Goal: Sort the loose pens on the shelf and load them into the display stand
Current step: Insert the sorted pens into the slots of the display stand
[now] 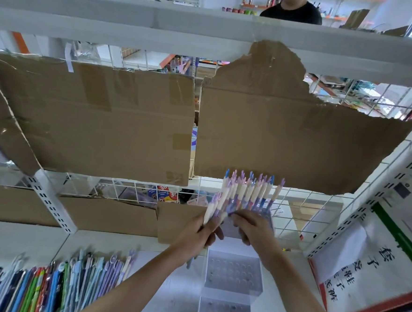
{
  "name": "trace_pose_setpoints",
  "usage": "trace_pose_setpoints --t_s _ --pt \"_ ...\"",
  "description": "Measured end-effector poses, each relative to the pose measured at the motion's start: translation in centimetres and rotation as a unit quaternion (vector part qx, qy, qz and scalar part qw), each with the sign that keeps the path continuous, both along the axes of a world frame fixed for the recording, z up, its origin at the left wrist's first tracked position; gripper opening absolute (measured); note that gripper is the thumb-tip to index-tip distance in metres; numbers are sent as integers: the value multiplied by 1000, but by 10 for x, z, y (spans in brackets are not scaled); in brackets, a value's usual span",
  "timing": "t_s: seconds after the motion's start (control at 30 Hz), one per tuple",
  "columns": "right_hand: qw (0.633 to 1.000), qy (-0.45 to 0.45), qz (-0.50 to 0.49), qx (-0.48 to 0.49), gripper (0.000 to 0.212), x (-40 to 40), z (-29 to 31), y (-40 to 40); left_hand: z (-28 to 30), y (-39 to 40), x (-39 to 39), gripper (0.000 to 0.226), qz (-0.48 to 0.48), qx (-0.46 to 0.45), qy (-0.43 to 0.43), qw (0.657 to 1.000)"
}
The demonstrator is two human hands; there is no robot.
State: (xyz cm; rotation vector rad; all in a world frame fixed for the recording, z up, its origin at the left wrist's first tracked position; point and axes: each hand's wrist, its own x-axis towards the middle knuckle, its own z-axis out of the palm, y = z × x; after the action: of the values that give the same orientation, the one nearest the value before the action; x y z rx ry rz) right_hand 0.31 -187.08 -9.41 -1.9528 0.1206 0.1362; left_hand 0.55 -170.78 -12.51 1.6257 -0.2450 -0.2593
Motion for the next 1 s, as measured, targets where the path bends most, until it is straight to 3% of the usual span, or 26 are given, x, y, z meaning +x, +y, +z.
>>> trace_pose_setpoints --t_s 0.07,0.17,0.33,0.5,0.63,0.73,1.0 --pt "998 23 33 50 17 -4 5 7 4 -10 0 21 -19 -21 -6 1000" --pt "999 -14 44 -23 14 -4 9 8 2 -17 3 24 -7 2 -19 1000" --pt "995 -77 -62 -22 21 5 34 -12 -3 -12 8 30 82 36 -8 996" --pt "966 -149 -106 -182 19 24 45 -42 -6 -2 9 23 101 49 -27 993" --pt "944 -187 -95 -253 15 32 45 -48 -17 -1 11 34 122 67 -42 989" --pt "936 -175 -83 -293 25 38 39 -47 -17 -1 10 45 132 40 -25 990" --pt "924 -128 -61 -354 33 42 40 -40 -14 -3 8 31 130 17 -11 991"
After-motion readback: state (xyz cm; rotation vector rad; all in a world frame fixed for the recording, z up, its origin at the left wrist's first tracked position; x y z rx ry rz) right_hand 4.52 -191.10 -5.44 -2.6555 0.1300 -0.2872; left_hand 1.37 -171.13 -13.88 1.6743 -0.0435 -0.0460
